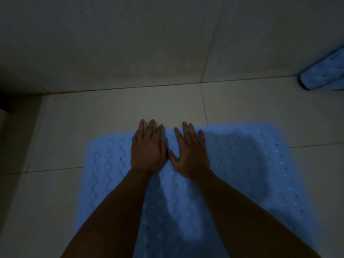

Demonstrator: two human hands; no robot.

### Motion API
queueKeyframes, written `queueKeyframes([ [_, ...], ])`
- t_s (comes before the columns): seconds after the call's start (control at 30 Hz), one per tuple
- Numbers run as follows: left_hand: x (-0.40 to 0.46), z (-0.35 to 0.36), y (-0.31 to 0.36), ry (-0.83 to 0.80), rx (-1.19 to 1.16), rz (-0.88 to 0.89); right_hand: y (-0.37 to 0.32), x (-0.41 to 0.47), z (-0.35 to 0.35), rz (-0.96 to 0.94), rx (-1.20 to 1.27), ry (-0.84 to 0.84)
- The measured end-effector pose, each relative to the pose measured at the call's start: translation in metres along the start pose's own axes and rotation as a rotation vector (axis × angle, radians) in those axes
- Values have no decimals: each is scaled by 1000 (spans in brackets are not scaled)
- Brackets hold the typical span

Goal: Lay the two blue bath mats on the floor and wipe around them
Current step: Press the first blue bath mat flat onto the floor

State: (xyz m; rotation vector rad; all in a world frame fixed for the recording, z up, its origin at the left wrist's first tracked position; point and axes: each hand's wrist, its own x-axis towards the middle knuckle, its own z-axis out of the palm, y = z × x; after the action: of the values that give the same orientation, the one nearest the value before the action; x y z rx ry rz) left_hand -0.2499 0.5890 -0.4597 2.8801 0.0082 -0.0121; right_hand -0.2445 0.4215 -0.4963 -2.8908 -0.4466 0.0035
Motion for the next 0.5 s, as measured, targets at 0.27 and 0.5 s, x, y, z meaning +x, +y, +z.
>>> queueKeyframes([
  [0.27, -14, -14, -4, 9, 48, 18, 0, 16, -25, 61, 187, -332],
  [0.5, -7, -13, 66, -42, 6, 90, 64, 37, -108, 213, 521, -90],
])
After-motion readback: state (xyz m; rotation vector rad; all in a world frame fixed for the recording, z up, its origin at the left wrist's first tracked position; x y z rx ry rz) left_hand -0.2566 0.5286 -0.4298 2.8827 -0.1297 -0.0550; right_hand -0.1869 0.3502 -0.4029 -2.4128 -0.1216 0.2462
